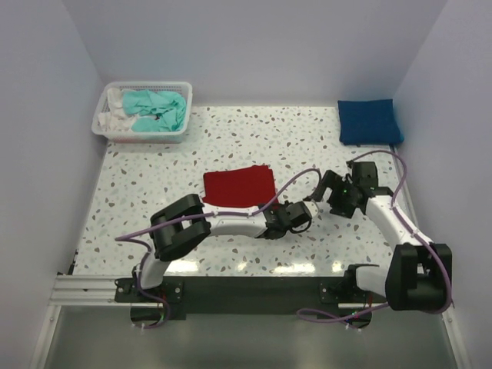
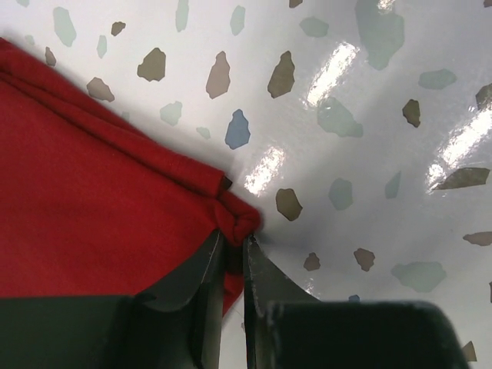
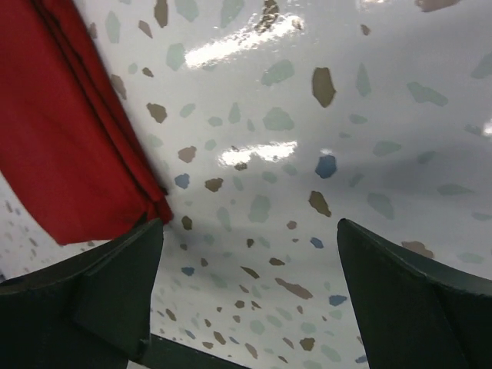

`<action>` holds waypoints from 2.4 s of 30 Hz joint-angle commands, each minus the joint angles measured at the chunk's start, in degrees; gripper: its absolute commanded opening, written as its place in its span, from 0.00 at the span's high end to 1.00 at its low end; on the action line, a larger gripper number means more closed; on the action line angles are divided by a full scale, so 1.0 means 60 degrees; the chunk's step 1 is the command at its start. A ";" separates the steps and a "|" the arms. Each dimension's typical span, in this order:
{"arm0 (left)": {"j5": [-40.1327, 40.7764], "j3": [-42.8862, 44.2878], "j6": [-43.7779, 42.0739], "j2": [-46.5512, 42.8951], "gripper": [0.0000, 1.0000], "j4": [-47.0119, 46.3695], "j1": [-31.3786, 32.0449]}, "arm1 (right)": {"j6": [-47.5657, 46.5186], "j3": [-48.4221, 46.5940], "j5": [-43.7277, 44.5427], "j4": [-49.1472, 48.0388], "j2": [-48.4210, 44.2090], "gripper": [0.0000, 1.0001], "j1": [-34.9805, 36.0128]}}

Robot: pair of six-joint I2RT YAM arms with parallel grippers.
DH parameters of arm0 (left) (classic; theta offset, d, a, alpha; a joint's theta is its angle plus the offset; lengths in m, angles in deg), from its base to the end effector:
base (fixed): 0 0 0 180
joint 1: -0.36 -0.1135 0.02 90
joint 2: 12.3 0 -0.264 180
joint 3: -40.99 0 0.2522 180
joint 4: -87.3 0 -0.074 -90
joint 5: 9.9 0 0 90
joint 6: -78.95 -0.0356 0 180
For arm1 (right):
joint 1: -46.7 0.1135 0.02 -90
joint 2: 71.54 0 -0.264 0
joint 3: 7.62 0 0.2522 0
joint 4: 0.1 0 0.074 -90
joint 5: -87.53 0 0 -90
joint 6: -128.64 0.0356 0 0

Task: Fold and stack the t-shirts
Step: Neatly place the folded tshirt to the corner

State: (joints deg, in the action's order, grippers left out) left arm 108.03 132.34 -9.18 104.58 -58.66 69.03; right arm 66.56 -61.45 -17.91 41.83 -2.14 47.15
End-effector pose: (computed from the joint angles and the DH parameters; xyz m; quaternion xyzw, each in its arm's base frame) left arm 0.1684 -0.3855 0.1494 0.4626 0.8166 0.0431 0.3424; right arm 0.2282 0.0113 0.2016 0.1894 0.9331 0.1930 0.2372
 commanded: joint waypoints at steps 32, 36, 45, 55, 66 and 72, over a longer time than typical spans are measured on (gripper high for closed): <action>-0.1153 -0.1783 0.0875 -0.2913 0.97 -0.1474 -0.0780 | 0.5660 -0.0483 -0.4018 -0.8400 0.6551 0.25 0.3250; -0.1167 -0.1695 0.1036 -0.2825 0.89 -0.1372 -0.0780 | 0.5045 -0.0761 -0.3887 -0.7816 0.6538 0.60 0.3265; -0.0699 -0.0788 0.1781 -0.2956 0.42 -0.0437 -0.0998 | 0.2776 -0.1918 -0.3140 -0.4817 0.6377 1.00 0.3251; -0.1385 -0.0991 0.2896 -0.4464 0.00 0.0414 -0.4087 | -0.1074 -0.4934 -0.0186 -0.0580 0.6932 1.00 0.2680; -0.2267 -0.4036 0.3495 -0.6339 0.00 0.0079 -0.8613 | -0.3334 -0.8904 0.3728 0.0931 0.8426 1.00 0.1567; -0.1652 -0.5517 0.3702 -0.6633 0.00 -0.0390 -0.8910 | -0.4345 -1.0926 0.5559 0.0770 0.9407 1.00 0.1142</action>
State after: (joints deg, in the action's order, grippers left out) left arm 96.20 101.54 11.08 66.18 -58.36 15.74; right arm 45.82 -121.30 5.55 46.98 52.90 54.95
